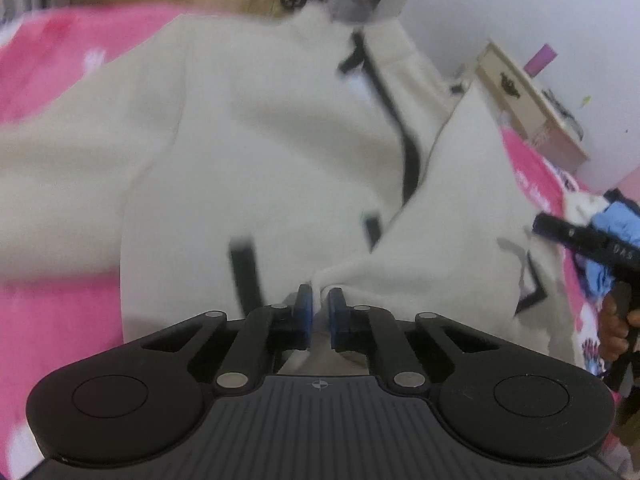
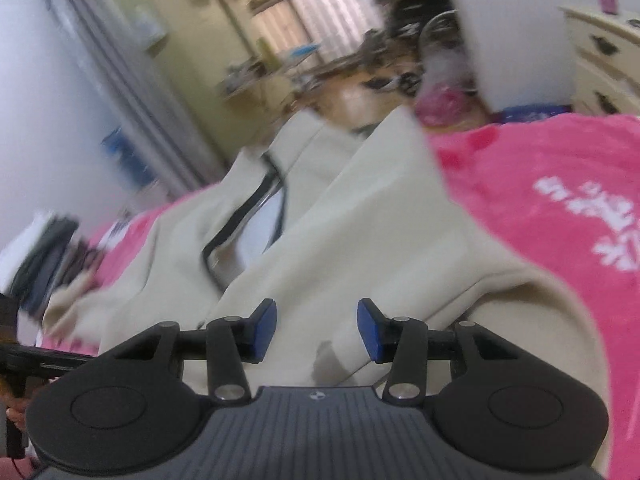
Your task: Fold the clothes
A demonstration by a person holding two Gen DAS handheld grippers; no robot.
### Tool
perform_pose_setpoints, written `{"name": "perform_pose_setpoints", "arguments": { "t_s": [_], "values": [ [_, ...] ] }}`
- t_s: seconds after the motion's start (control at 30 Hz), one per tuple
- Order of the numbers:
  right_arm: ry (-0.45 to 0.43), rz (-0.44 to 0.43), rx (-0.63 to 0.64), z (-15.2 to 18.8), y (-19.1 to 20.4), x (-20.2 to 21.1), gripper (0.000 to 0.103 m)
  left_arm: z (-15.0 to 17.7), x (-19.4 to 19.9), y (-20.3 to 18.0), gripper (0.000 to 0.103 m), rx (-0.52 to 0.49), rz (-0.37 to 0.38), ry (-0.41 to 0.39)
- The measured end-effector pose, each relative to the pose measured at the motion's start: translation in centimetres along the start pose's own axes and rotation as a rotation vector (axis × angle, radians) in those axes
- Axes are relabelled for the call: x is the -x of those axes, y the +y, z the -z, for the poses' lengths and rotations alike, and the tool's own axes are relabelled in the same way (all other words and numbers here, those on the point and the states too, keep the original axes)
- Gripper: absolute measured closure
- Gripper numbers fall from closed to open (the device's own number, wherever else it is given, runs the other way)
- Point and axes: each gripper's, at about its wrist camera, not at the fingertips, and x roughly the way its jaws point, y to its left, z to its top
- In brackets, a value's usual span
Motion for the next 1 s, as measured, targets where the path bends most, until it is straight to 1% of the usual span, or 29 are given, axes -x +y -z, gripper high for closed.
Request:
{"name": "perform_pose_setpoints", "arguments": {
  "t_s": [0.07,0.2,0.23,0.27,0.33,0.37,0.4,0.47,0.5,0.53,0.57,0.6,0.63,0.7,0.77,0.8,0.83,0.87,0.9,0.93,1.0],
  "values": [
    [-0.032,0.022,-0.018,-0.7,-0.7,0.3,0.055,-3.1,1.3,-0.8,0.097,-0.061,-0.002,-0.077],
    [-0.075,0.054,-0.034,-1.3,-1.7,0.9,0.055,-8.5,3.7,-0.9,0.097,-0.136,-0.047,-0.184],
    [-0.081,0.064,-0.035,-1.4,-2.0,1.0,0.055,-9.3,3.6,-0.5,0.097,-0.152,-0.073,-0.180],
    [-0.083,0.078,-0.039,-1.4,-2.4,1.0,0.055,-9.5,2.9,0.0,0.096,-0.163,-0.113,-0.158],
    [-0.085,0.108,-0.049,-1.3,-3.4,1.1,0.055,-8.8,0.1,1.5,0.090,-0.162,-0.168,-0.062],
    [-0.081,0.125,-0.003,-1.2,-3.3,1.2,0.055,-8.0,-1.1,2.4,0.088,-0.135,-0.183,-0.023],
    [-0.076,0.143,0.054,-1.0,-3.1,1.3,0.055,-7.2,-1.9,3.0,0.083,-0.108,-0.193,-0.003],
    [-0.066,0.178,0.168,-0.5,-2.6,1.5,0.055,-6.0,-1.7,3.5,0.077,-0.067,-0.188,-0.039],
    [-0.061,0.195,0.225,-0.3,-2.3,1.6,0.055,-5.7,-1.0,3.6,0.070,-0.046,-0.181,-0.066],
    [-0.055,0.212,0.282,-0.1,-2.1,1.7,0.055,-5.5,-0.2,3.7,0.068,-0.020,-0.168,-0.097],
    [-0.050,0.230,0.339,0.1,-1.8,1.8,0.055,-5.3,0.7,3.7,0.067,0.004,-0.155,-0.132],
    [-0.045,0.247,0.396,0.3,-1.6,1.9,0.055,-5.0,1.6,3.4,0.067,0.006,-0.146,-0.164],
    [-0.026,0.245,0.474,0.7,-0.9,1.6,0.054,-4.7,2.5,3.1,0.066,0.002,-0.138,-0.194],
    [0.018,0.255,0.636,1.8,0.6,0.3,0.054,-4.2,3.1,1.7,0.065,-0.056,-0.115,-0.216],
    [0.055,0.305,0.774,2.9,1.8,-1.7,0.054,-3.6,2.8,0.3,0.065,-0.130,-0.093,-0.207],
    [0.066,0.337,0.830,3.4,2.2,-2.8,0.056,-3.1,2.3,-0.4,0.065,-0.161,-0.087,-0.192],
    [0.066,0.358,0.853,3.5,2.3,-3.8,0.065,-2.6,1.8,-1.0,0.065,-0.191,-0.083,-0.175],
    [0.067,0.370,0.843,3.2,2.0,-4.4,0.067,-2.2,1.2,-1.5,0.065,-0.210,-0.081,-0.160],
    [0.068,0.380,0.827,2.9,1.8,-4.9,0.079,-1.9,0.5,-1.8,0.065,-0.223,-0.077,-0.149],
    [0.046,0.386,0.799,2.5,1.6,-4.7,0.088,-1.6,-0.1,-2.3,0.065,-0.236,-0.071,-0.144],
    [-0.022,0.404,0.746,1.8,1.3,-3.8,0.089,-1.2,-1.0,-3.0,0.065,-0.262,-0.053,-0.143]
  ]
}}
